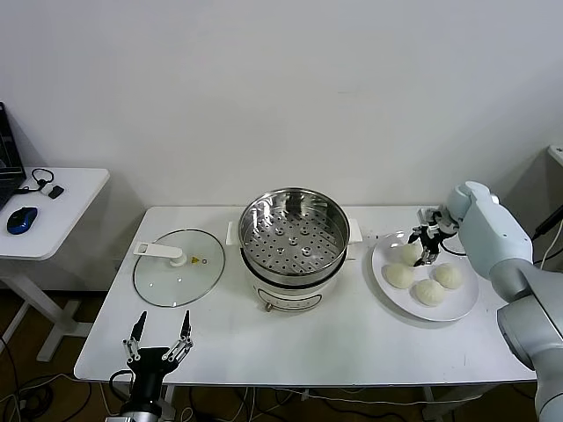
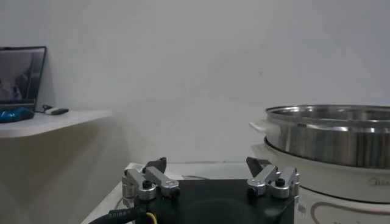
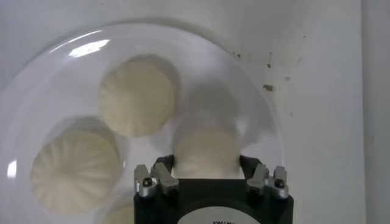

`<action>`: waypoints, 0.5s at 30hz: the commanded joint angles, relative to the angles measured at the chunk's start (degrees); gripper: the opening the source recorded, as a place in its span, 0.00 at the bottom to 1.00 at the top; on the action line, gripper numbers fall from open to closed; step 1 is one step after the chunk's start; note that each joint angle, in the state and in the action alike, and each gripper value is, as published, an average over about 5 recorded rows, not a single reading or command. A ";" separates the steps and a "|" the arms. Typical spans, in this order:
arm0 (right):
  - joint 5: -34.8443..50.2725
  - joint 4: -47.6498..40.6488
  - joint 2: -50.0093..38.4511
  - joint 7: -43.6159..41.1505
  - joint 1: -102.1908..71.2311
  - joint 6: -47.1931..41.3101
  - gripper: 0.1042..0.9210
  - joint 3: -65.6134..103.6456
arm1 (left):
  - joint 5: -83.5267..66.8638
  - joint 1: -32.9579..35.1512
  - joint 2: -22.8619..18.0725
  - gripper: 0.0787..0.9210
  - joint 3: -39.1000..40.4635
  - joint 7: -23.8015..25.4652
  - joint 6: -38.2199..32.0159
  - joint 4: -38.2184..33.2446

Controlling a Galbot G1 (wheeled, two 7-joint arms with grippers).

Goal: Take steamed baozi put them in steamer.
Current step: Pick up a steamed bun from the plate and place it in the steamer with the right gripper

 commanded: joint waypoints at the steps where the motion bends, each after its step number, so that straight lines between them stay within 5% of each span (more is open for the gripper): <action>1: 0.57 1.29 -0.30 -0.59 -0.04 -0.02 0.74 -0.44 | -0.15 0.07 -0.02 0.88 0.04 -0.02 -0.05 0.03; 15: 11.89 11.57 -5.44 -4.00 0.12 -1.33 0.69 -10.52 | -0.13 0.47 -0.12 0.88 -0.15 -0.16 -0.20 -1.01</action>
